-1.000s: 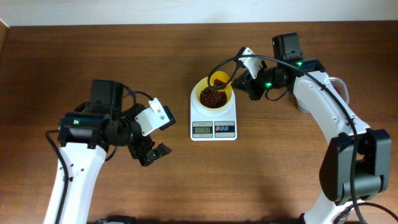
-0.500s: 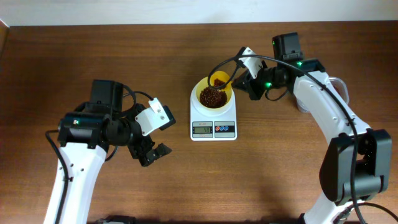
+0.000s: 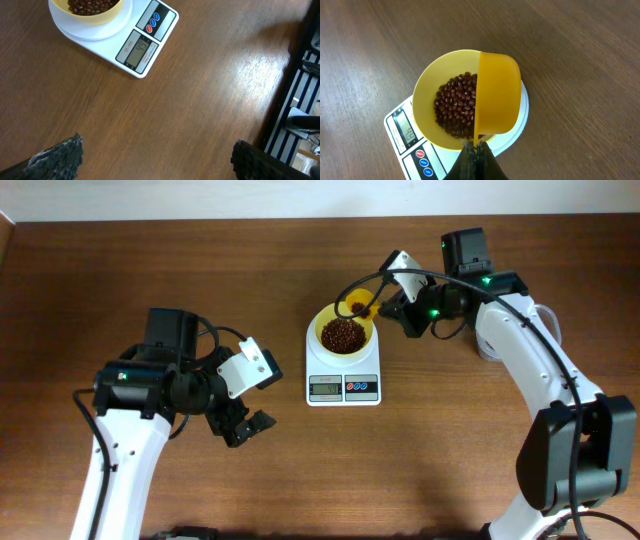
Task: Scoop item into bowl and weigh 50g on scale
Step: 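Tilt the scoop to pour beans gradually into the yellow bowl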
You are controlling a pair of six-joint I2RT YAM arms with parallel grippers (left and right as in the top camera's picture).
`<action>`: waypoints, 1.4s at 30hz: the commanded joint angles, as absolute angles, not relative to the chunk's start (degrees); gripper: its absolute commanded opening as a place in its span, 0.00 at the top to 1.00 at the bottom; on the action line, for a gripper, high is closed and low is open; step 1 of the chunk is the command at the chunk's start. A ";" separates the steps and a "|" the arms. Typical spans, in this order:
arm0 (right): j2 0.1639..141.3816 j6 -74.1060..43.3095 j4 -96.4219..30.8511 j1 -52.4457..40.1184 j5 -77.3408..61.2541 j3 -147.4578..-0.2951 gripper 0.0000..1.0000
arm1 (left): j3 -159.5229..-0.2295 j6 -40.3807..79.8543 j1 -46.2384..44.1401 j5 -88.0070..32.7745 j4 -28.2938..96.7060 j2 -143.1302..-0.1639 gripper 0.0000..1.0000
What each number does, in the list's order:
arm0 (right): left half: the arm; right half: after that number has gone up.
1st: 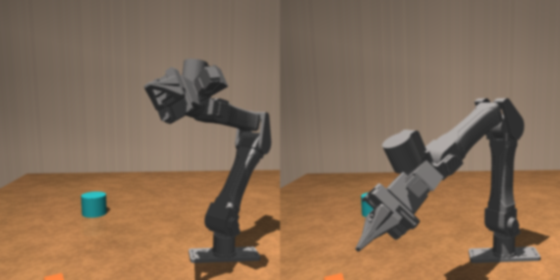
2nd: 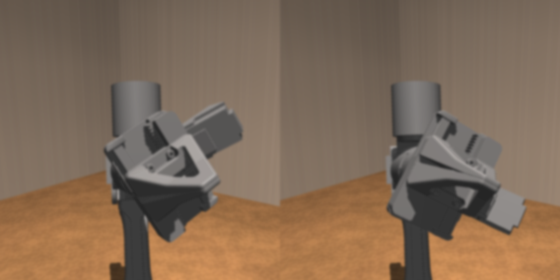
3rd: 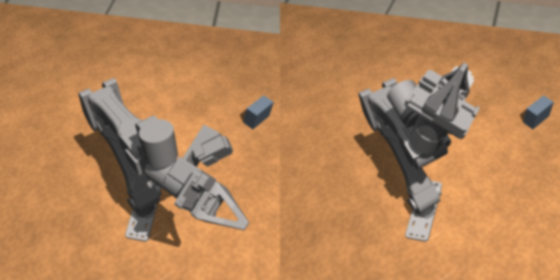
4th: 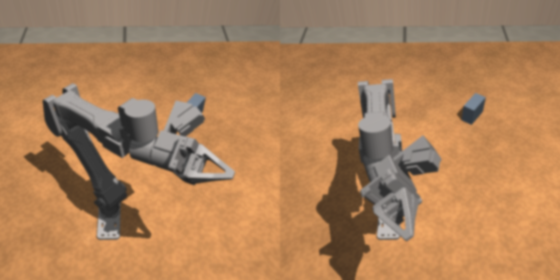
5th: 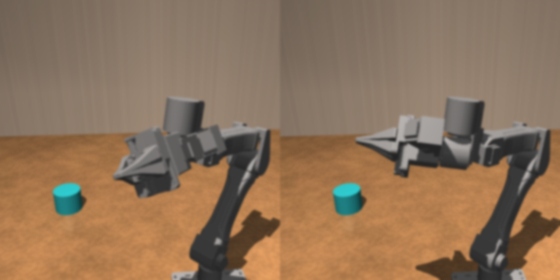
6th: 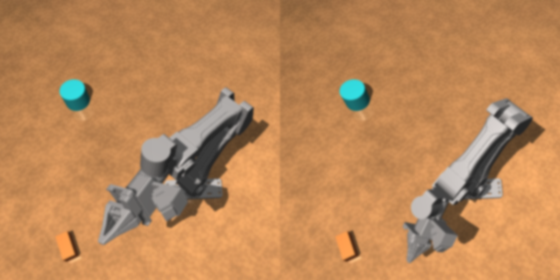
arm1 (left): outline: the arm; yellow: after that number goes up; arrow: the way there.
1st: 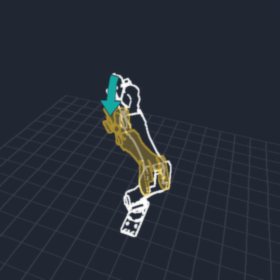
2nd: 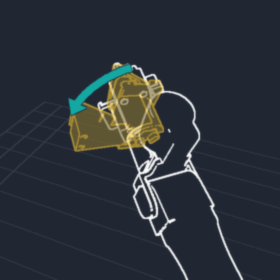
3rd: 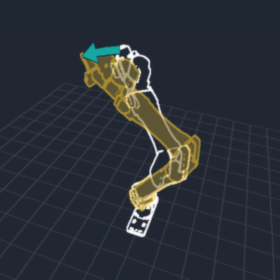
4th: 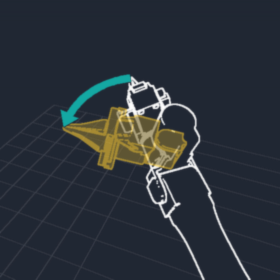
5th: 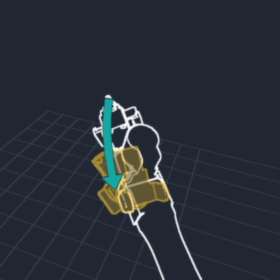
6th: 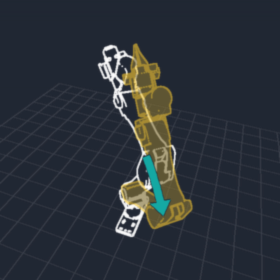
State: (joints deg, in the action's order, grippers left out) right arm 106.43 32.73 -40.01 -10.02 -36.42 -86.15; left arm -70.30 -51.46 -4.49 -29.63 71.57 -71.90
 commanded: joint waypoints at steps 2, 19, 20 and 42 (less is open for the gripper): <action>105.10 32.34 -40.01 -10.55 -38.35 -87.24 0.96 | -71.02 -52.38 -4.71 -30.63 71.64 -71.66 0.01; 102.78 29.74 -40.05 -10.55 -38.96 -87.09 0.96 | -71.02 -52.38 -4.71 -30.63 71.64 -71.66 0.01; 102.78 29.74 -40.05 -10.55 -38.98 -87.09 0.96 | -71.02 -52.38 -4.71 -30.63 71.64 -71.66 0.01; 102.41 29.52 -40.05 -11.18 -41.54 -87.35 0.96 | -71.02 -52.38 -4.71 -30.63 71.64 -71.66 0.01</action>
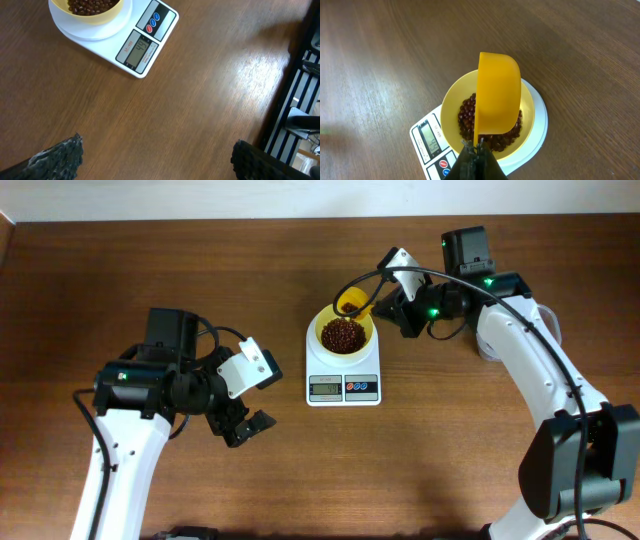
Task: Scoop item into bowl and weigh 50g on scale
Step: 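Tilt the scoop to pour beans gradually into the yellow bowl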
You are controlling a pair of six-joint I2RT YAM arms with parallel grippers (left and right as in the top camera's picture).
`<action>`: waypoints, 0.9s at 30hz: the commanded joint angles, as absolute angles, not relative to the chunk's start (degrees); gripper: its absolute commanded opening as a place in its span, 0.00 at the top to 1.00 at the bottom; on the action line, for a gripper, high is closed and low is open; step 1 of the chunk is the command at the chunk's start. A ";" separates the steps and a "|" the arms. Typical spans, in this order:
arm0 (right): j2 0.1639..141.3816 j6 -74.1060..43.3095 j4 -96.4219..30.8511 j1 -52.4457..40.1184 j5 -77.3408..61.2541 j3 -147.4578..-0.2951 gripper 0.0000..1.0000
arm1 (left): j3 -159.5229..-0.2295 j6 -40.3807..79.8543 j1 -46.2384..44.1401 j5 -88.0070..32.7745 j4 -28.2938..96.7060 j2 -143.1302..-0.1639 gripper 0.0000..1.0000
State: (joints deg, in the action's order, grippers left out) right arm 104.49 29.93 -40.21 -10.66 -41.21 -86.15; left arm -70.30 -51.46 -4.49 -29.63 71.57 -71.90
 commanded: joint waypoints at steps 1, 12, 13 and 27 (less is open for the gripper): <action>102.41 29.52 -40.05 -11.18 -41.56 -87.35 0.96 | -71.02 -52.38 -4.71 -30.63 71.64 -71.66 0.01; 102.30 28.49 -39.59 -13.02 -35.31 -87.35 0.96 | -71.02 -52.38 -4.71 -30.63 71.64 -71.66 0.01; 102.30 28.47 -39.59 -13.02 -35.31 -87.35 0.96 | -71.02 -52.38 -4.71 -30.63 71.64 -71.66 0.01; 102.32 28.40 -39.62 -13.02 -38.98 -87.35 0.96 | -71.02 -52.38 -4.71 -30.63 71.64 -71.66 0.01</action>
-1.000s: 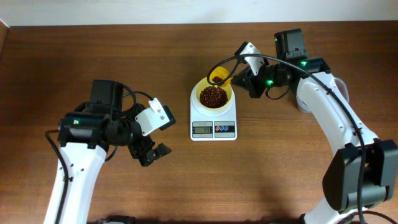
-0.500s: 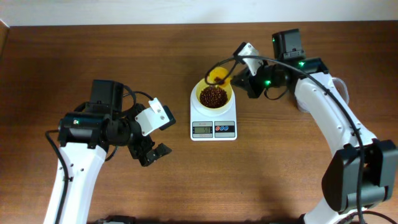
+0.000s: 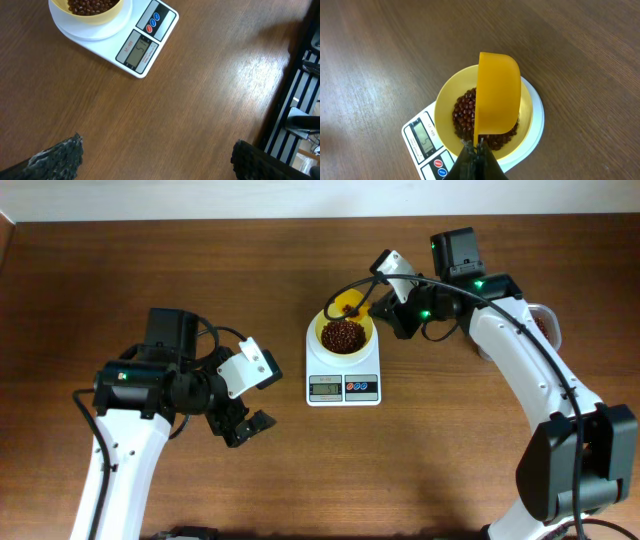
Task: Scoop item into bowl and weigh 50g on scale
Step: 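Tilt the scoop to pour beans gradually into the yellow bowl, then lift the yellow scoop away from the bowl toward the right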
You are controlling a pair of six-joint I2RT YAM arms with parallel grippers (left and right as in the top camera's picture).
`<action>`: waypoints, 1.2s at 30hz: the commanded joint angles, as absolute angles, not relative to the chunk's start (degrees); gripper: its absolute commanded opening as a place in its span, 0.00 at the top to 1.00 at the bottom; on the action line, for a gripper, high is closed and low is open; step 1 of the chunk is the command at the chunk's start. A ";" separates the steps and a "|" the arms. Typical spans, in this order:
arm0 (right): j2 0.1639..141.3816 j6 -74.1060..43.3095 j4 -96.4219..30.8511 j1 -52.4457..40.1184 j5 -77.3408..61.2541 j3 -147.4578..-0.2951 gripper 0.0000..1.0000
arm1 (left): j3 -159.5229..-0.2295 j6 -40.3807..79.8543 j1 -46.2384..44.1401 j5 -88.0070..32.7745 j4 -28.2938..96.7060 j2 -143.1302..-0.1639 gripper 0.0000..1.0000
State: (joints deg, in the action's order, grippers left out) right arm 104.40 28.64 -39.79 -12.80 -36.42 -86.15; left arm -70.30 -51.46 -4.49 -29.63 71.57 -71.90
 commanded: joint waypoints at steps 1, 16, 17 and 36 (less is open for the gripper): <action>102.32 28.29 -39.62 -13.02 -39.03 -87.35 0.96 | -71.02 -52.38 -4.71 -30.63 71.64 -71.66 0.01; 102.32 21.50 -38.57 -7.88 -46.68 -87.35 0.96 | -71.02 -52.38 -4.71 -30.63 71.64 -71.66 0.01; 102.32 21.52 -38.57 -7.62 -47.22 -87.35 0.96 | -71.02 -52.38 -4.71 -30.63 71.64 -71.66 0.01; 102.41 -59.07 -27.11 -2.98 -63.51 -87.33 0.96 | -71.02 -52.38 -4.71 -30.63 71.64 -71.66 0.01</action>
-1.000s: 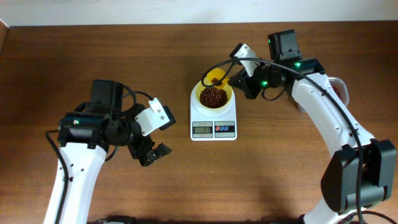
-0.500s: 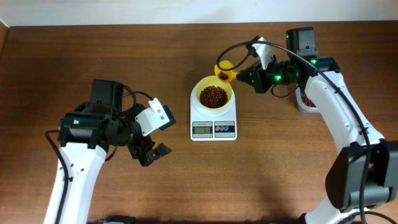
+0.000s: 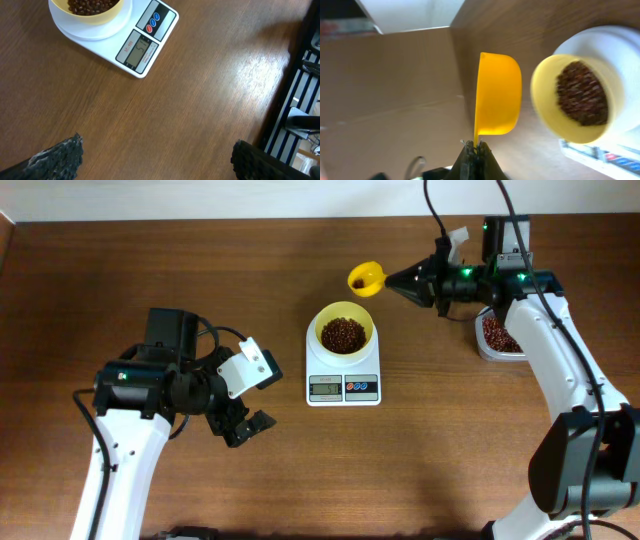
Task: Scoop item into bowl and weigh 50g on scale
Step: 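Lift the yellow scoop away from the bowl toward the right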
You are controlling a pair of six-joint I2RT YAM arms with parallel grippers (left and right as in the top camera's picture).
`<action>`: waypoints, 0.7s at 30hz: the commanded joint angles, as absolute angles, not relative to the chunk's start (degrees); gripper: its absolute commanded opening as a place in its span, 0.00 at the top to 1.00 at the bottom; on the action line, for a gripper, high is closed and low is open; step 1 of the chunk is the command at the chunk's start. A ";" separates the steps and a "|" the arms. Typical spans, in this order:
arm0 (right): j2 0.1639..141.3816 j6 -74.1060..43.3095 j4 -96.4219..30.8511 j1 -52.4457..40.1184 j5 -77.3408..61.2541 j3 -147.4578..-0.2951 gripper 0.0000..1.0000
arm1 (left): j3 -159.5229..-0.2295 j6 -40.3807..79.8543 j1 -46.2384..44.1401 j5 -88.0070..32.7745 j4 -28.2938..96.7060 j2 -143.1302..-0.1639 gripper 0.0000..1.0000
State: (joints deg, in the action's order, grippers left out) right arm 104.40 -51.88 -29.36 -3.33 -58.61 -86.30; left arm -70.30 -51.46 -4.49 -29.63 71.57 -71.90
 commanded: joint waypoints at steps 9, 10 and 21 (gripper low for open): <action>102.59 -59.24 -1.52 -4.01 -68.49 -87.33 0.96 | -71.02 -52.38 -4.71 -30.63 71.64 -71.66 0.01; 102.61 -60.36 1.26 -4.49 -68.16 -87.33 0.96 | -71.02 -52.38 -4.71 -30.63 71.64 -71.66 0.01; 104.64 -50.46 4.69 -6.37 -70.46 -87.29 0.96 | -71.02 -52.38 -4.71 -30.63 71.64 -71.66 0.01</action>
State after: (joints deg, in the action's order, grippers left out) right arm 104.36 -59.27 6.17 -6.44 -66.94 -86.46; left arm -70.30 -51.46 -4.49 -29.63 71.59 -71.90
